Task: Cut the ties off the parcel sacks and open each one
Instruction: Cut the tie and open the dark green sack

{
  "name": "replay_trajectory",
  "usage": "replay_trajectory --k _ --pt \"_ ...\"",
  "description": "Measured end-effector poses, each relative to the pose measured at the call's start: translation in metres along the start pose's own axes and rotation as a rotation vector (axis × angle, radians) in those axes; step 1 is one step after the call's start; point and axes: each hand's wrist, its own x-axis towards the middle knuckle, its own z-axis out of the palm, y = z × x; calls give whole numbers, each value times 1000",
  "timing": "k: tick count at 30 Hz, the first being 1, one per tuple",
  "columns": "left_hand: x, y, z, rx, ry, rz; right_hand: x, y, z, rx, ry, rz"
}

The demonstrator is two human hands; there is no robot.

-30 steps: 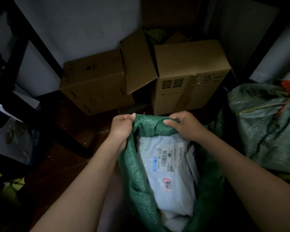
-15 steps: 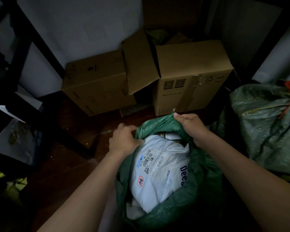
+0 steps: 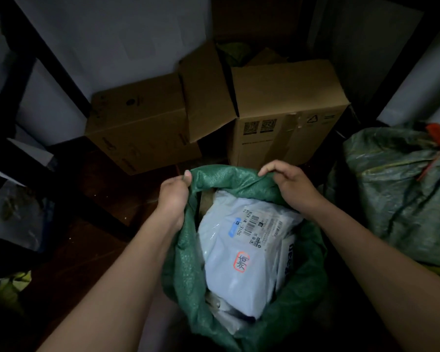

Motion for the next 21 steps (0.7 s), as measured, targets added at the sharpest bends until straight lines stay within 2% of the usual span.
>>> replay_trajectory --k 4,6,8,12,17,21 --pt "1 5 -8 -14 -34 -130 -3 -6 3 79 -128 56" --pt "0 3 -12 -15 -37 -150 -6 -7 6 46 -242 42" --pt "0 4 -14 -35 -42 -158 -7 -6 10 -63 -279 1" --pt "-2 5 -15 7 -12 -72 -6 -12 14 -233 -231 -98" --pt "-7 10 -13 71 -50 -71 -8 -13 7 -116 -159 -3" --pt "-12 3 -13 421 -219 165 -9 -12 7 80 -66 105"
